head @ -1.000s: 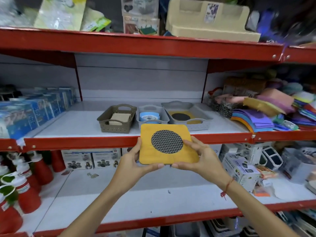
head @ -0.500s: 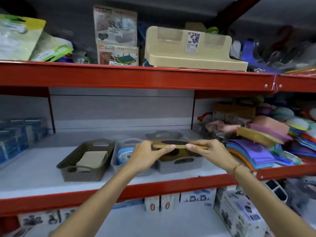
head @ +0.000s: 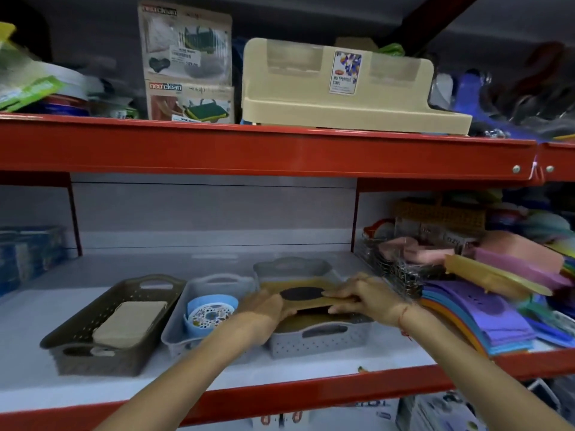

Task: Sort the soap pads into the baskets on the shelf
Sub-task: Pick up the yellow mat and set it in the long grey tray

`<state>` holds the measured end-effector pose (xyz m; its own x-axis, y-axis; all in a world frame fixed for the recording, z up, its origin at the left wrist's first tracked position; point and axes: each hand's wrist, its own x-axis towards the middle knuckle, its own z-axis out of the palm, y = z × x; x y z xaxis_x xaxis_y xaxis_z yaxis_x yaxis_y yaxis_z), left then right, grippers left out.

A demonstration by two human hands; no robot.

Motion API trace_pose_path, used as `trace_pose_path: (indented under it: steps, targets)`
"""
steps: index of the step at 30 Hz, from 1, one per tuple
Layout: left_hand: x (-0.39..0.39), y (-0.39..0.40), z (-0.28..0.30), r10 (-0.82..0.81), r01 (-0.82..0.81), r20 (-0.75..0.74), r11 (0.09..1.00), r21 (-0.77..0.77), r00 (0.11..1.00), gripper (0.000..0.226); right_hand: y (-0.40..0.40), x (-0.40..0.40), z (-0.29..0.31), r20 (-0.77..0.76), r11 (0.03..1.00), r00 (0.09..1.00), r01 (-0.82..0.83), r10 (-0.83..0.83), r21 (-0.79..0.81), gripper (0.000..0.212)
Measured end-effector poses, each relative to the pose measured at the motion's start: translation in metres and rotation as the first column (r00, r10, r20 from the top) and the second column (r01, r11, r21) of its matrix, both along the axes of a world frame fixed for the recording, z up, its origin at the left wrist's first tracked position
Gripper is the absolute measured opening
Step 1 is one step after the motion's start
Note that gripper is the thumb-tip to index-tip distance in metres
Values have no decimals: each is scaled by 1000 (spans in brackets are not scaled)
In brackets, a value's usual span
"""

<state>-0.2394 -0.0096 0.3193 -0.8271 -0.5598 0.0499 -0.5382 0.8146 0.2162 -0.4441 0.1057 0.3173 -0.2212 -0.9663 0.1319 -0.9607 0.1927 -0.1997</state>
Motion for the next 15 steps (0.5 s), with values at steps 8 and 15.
trace_pose_path:
  steps: [8, 15]
  targets:
    - [-13, -6, 7, -43, 83, 174, 969, -233, 984, 34, -22, -16, -10, -149, 993, 984, -86, 98, 80, 27]
    - [-26, -8, 2, 41, 37, 164, 896, -443, 986, 26, -22, -5, -9, -129, 993, 986, -95, 102, 65, 28]
